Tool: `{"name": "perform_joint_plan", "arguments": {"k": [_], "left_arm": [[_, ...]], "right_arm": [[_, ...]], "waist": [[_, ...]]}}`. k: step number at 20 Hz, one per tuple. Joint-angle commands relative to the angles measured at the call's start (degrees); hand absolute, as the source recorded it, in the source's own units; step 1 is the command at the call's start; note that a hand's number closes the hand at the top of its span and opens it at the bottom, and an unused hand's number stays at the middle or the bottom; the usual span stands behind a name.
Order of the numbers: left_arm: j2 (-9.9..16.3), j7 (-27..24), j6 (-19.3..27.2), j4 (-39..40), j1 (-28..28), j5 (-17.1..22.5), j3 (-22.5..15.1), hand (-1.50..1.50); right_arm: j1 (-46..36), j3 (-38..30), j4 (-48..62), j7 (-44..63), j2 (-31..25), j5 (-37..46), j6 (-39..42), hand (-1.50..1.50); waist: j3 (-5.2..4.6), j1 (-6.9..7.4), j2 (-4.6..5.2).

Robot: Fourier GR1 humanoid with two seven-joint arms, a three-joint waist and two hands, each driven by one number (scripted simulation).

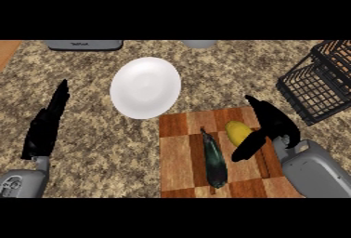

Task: Pick the lemon from the cutting board and place it in the tiered basket

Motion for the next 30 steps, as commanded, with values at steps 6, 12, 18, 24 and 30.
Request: {"name": "perform_joint_plan", "arguments": {"k": [6, 12, 18, 24, 30], "left_arm": [[-1.85, 2.73, -0.25, -1.23, -1.26, -2.53, 0.37, 0.00], [-0.73, -1.49, -3.63, 2.59, -1.52, -1.75, 3.52, 0.00], [-1.85, -1.10, -4.14, 1.05, -0.06, -0.99, 3.98, 0.00], [-2.42, -0.46, -3.03, -1.47, 1.06, -4.62, 3.51, 0.00], [-6.65, 4.82, -1.22, -6.44, 1.28, -6.83, 0.54, 0.00]], "right_arm": [[3.81, -0.25, 4.15, 0.52, 4.91, 4.42, 1.71, -1.50], [2.22, -2.88, 8.59, 0.35, 8.39, 5.23, 4.29, -1.50], [0.81, -3.72, 13.52, -6.97, 9.00, -0.11, 12.42, 1.50], [1.05, 0.14, 12.69, -8.11, 11.19, 9.98, 10.28, 1.50], [2.27, -8.66, 6.41, -5.74, 11.68, 6.66, 9.55, 1.50]], "waist": [[0.03, -0.14, 0.01], [0.01, -0.24, 0.04], [0.01, 0.01, 0.14], [0.02, -0.07, 0.01], [0.04, -0.19, -0.08]]}}
